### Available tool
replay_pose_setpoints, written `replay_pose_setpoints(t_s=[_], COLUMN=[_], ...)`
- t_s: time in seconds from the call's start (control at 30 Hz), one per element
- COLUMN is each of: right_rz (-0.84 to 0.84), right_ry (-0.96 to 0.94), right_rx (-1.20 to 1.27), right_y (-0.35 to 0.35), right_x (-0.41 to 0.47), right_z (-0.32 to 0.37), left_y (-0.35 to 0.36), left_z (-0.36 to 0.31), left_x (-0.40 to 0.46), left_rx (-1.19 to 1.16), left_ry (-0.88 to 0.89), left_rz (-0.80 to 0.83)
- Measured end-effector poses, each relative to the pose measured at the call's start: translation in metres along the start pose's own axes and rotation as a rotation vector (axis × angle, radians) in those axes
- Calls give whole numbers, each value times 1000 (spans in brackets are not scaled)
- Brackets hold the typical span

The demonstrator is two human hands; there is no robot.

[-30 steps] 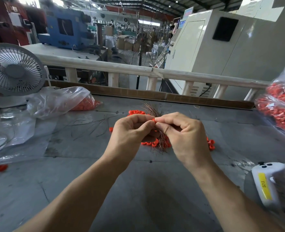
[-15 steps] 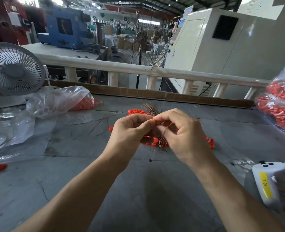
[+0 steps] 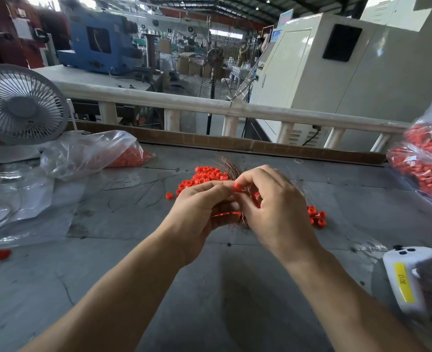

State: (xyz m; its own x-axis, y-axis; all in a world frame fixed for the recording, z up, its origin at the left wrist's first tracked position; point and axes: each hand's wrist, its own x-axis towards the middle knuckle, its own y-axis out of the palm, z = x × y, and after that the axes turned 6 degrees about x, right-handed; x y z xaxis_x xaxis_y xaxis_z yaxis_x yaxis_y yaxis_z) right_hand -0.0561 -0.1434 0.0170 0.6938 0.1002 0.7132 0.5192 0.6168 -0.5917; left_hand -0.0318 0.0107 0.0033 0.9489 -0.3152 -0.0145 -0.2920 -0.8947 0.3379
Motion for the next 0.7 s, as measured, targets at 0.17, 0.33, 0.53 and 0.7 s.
replay_pose_setpoints(t_s=[0.17,0.33,0.53,0.7], right_rz=[18,26,-38,-101], right_ry=[-25,-53,-73,-123], right_rx=[-28,-62,-111,-112], right_y=[0,-2,0,0], right_x=[1,1,0,1], right_z=[2,4,3,3], left_y=[2,1,1,2], left_z=[-1,0,0,-1], left_x=[-1,0,2,2], left_rx=[9,12,-16,7], left_ry=[-10,-6,-29,-34], left_rz=[-19,-23,5,35])
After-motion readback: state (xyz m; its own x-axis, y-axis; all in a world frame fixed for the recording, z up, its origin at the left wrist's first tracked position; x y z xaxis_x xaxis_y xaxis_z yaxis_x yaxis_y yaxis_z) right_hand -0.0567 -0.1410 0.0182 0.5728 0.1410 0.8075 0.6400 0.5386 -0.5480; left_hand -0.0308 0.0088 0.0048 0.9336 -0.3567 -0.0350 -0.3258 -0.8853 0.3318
